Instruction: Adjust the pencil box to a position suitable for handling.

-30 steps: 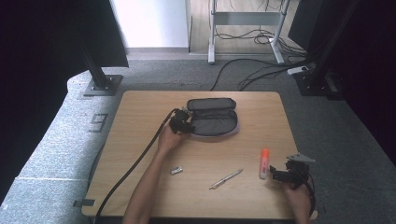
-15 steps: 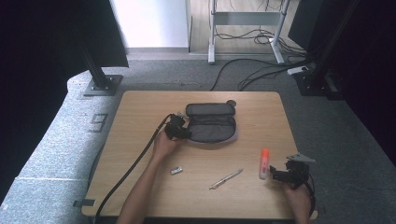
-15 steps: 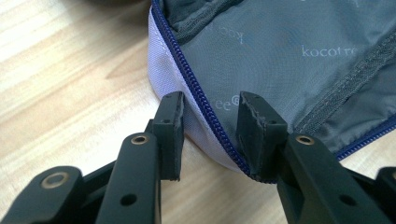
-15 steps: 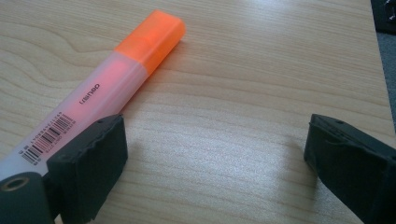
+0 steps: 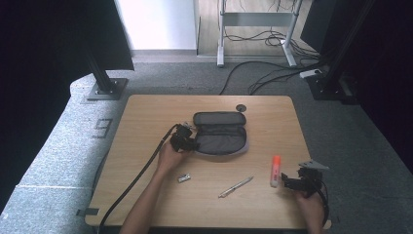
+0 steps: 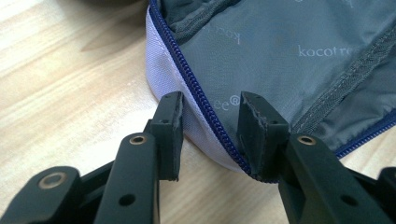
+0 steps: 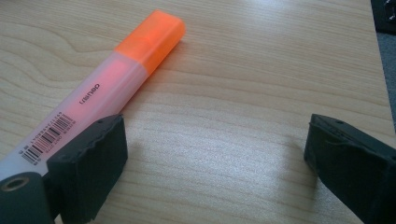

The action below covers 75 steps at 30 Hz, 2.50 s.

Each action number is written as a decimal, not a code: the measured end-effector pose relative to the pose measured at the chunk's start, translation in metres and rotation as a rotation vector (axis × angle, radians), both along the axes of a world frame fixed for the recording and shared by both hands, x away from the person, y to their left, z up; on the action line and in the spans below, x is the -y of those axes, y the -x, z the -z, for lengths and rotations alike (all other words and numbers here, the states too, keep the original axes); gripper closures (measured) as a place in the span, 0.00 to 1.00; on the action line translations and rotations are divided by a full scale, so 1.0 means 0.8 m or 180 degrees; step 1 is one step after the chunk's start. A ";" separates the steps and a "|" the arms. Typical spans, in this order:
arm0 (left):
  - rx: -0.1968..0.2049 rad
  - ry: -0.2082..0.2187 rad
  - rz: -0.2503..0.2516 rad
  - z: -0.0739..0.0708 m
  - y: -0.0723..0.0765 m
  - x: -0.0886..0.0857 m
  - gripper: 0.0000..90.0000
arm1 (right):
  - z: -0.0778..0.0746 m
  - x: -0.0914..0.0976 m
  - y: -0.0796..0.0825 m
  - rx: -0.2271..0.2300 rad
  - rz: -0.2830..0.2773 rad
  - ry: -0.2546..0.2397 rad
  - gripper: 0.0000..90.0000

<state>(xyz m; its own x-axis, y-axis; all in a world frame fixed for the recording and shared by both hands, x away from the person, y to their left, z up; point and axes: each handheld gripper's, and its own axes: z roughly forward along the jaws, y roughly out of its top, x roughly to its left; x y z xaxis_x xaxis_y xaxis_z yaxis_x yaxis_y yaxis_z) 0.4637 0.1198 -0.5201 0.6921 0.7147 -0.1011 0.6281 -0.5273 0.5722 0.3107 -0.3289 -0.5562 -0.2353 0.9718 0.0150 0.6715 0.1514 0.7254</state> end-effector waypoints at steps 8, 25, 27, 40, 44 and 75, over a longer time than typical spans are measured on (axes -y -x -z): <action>-0.0008 0.0044 0.0043 0.001 0.017 0.003 0.66 | 0.000 0.000 0.000 0.0001 0.0000 0.0000 0.07; -0.0015 0.0102 0.0172 0.002 0.061 0.011 0.63 | 0.000 0.000 0.000 0.0000 0.0000 0.0000 0.07; -0.0015 0.0123 0.0173 0.002 0.065 0.013 0.63 | 0.000 0.000 0.000 0.0000 0.0000 0.0000 0.07; -0.0070 0.0202 0.0262 0.002 0.078 0.016 0.55 | 0.000 0.000 0.000 0.0000 0.0000 0.0000 0.07; -0.0098 0.0213 0.0311 -0.001 0.078 0.013 0.42 | 0.000 0.000 0.000 0.0000 0.0000 0.0000 0.07; 0.0378 0.0211 0.0296 -0.032 0.140 -0.077 0.00 | 0.000 0.000 0.000 0.0000 -0.0001 0.0001 0.07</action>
<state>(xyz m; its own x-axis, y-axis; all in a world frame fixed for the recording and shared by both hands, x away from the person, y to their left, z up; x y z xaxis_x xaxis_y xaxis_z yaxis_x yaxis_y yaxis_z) 0.3518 0.1818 -0.4942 0.7649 0.6414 -0.0594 0.5042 -0.5387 0.6750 0.3107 -0.3289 -0.5563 -0.2355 0.9718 0.0147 0.6714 0.1518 0.7253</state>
